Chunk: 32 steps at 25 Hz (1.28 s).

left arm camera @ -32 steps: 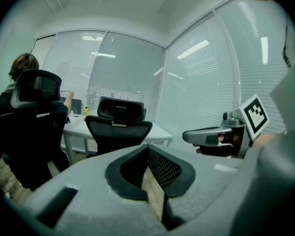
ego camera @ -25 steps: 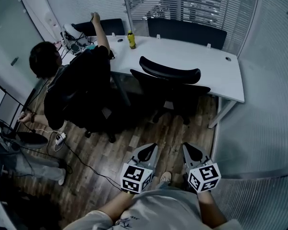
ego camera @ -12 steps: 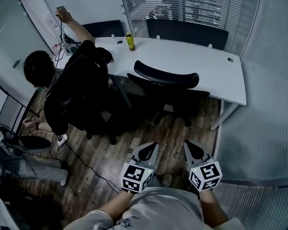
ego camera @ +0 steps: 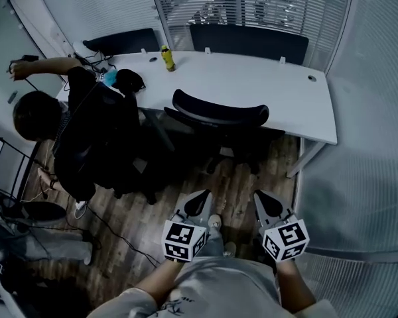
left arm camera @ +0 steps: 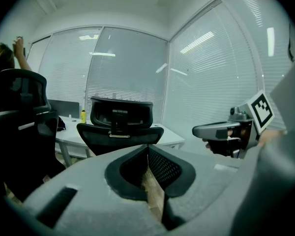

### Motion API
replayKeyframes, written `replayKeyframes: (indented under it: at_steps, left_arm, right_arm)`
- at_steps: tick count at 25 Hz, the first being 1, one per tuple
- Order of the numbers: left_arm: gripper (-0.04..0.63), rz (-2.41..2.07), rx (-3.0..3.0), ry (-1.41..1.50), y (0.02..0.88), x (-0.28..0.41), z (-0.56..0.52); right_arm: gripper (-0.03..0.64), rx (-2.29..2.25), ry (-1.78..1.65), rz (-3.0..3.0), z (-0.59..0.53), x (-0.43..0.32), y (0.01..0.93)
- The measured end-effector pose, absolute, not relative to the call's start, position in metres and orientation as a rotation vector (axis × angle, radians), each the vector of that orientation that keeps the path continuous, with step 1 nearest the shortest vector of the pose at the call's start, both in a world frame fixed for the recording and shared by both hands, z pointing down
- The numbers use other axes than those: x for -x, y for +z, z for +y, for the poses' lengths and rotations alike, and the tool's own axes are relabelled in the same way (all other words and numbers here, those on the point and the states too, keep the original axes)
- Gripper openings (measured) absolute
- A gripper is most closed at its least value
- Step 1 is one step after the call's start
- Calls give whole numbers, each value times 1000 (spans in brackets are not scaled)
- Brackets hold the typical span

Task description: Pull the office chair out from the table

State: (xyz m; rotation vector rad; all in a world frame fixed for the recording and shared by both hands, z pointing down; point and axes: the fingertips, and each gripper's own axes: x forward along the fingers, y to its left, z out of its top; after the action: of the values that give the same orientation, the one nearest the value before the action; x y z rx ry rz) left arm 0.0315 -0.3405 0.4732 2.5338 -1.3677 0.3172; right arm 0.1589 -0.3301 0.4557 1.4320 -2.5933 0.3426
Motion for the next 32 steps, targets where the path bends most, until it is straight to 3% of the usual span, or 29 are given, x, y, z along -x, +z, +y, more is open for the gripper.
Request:
replayKeyframes:
  at_steps: [11,26,32]
  left_arm:
    - [34,-1367,-2546,315,470,-36,-414]
    - [250,-1367,-2504,322,474,-36,-504]
    - [312,-1330,-2495,331,483,-40,-527]
  right_arm:
    - [8,-1505,282,-2544,-400,-176,447]
    - [12,-1546,245,-2511,-466,-183,433]
    - [57,-1552,231,-2512,-481,-178,427]
